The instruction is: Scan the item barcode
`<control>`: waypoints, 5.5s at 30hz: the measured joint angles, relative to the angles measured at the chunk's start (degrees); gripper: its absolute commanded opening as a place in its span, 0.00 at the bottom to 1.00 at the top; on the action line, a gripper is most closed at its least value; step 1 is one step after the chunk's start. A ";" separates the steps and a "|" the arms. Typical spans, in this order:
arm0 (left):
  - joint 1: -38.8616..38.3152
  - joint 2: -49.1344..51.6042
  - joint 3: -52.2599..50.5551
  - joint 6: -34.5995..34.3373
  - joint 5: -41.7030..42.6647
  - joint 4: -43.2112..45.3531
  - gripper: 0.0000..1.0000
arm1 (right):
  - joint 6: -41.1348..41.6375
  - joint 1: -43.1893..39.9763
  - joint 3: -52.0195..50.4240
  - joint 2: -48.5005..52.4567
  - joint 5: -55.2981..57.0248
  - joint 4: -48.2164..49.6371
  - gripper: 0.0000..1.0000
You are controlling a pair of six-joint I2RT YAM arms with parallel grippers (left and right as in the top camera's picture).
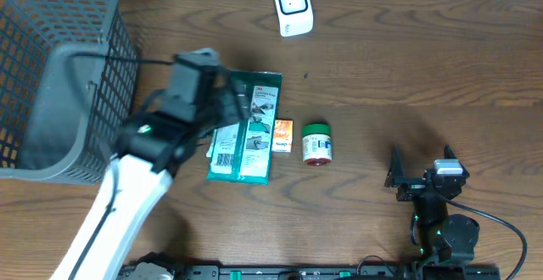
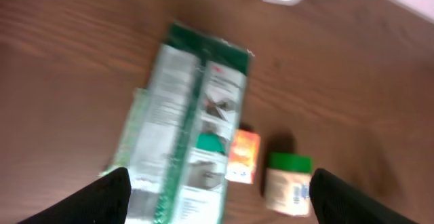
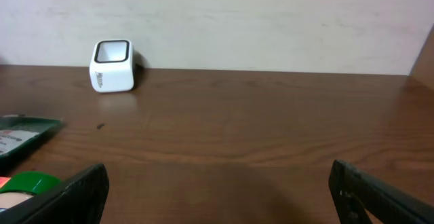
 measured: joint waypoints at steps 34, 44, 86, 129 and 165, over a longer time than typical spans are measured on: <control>9.05 -10.62 0.02 1.62 -2.91 -3.93 0.85 | 0.00 0.02 0.00 0.00 0.00 0.00 0.99; 9.05 -10.62 0.02 1.62 -2.91 -3.93 0.85 | 0.00 0.02 0.00 0.00 0.00 -0.02 0.99; 9.05 -10.62 0.02 1.62 -2.91 -3.93 0.86 | 0.00 0.00 0.00 0.00 0.00 0.00 0.99; 9.05 -10.47 0.02 1.62 -2.91 -4.02 0.86 | 13.88 0.00 34.40 24.15 -8.15 -14.60 0.99; 9.05 -10.38 0.02 1.62 -2.91 -4.00 0.86 | 15.17 0.52 62.97 65.22 -26.88 -52.09 0.71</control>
